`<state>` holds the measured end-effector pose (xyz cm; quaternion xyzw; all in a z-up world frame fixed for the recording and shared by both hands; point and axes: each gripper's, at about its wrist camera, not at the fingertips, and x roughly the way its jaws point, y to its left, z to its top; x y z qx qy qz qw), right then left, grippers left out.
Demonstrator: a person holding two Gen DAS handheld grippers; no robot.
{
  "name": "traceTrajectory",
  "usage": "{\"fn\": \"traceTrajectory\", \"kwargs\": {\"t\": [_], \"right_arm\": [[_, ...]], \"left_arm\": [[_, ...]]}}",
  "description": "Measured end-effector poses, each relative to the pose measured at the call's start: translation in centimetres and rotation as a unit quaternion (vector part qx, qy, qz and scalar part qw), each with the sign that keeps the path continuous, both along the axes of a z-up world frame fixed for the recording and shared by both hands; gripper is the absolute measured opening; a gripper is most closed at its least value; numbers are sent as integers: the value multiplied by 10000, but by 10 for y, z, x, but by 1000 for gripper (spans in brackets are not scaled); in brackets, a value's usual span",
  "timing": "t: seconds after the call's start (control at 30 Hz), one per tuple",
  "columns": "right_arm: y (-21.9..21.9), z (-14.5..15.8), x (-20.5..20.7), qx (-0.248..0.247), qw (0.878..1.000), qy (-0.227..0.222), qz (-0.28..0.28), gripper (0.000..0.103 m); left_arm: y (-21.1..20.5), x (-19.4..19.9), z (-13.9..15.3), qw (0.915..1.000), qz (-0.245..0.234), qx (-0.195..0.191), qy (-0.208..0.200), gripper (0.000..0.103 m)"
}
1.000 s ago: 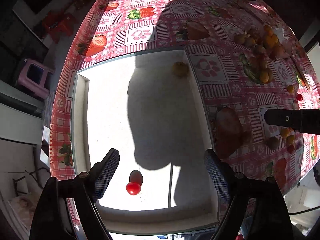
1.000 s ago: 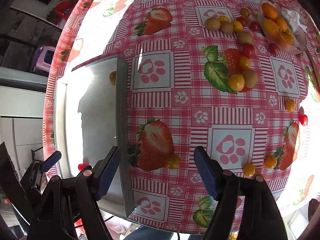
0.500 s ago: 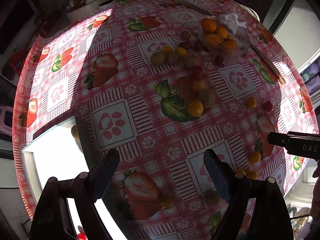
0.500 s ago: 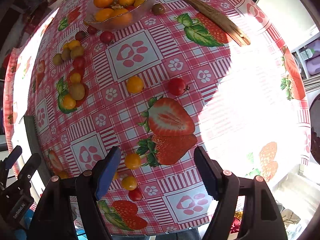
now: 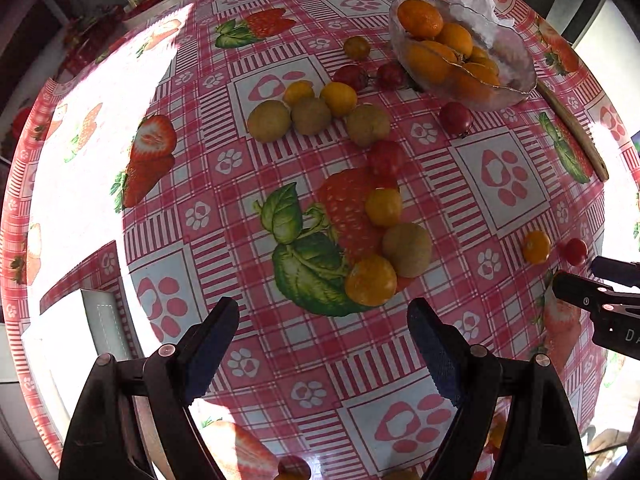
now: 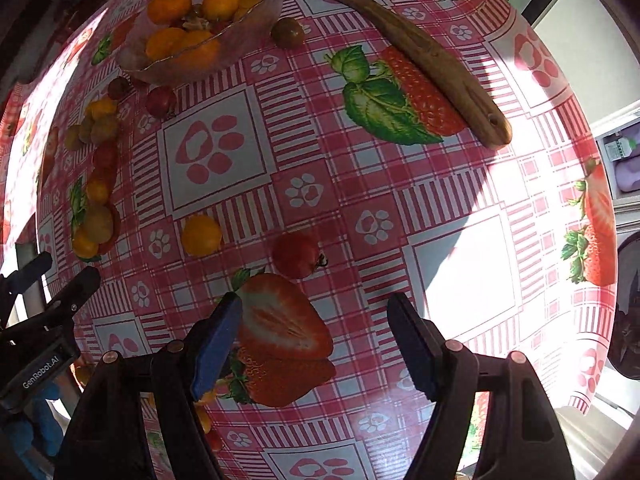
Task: Organize fruits
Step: 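Grasp a yellow cherry tomato with the left gripper while the right grasps a red cherry tomato, then carry both tomatoes over the white tray and open both grippers to release them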
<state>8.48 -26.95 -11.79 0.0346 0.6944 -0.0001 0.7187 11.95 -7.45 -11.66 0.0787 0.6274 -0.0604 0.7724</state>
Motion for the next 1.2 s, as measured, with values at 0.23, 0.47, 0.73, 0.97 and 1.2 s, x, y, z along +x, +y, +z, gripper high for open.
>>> {"fn": "traceTrajectory", "kwargs": {"t": [0.23, 0.47, 0.73, 0.97, 1.2], "right_arm": [[29, 0, 36, -126, 9997, -122, 156, 56], [25, 5, 44, 90, 9997, -194, 118, 23], [0, 20, 27, 530, 9983, -177, -150, 23], [10, 25, 7, 704, 9972, -189, -182, 23], [47, 36, -17, 732, 9971, -229, 24, 23]], "left_arm": [[-7, 9, -1, 9999, 12, -133, -5, 60], [-18, 5, 5, 9991, -172, -397, 26, 26], [10, -13, 31, 9973, 161, -721, -13, 26], [39, -42, 50, 9959, 394, -816, -75, 26], [70, -56, 52, 9947, 631, -800, -115, 26]]}}
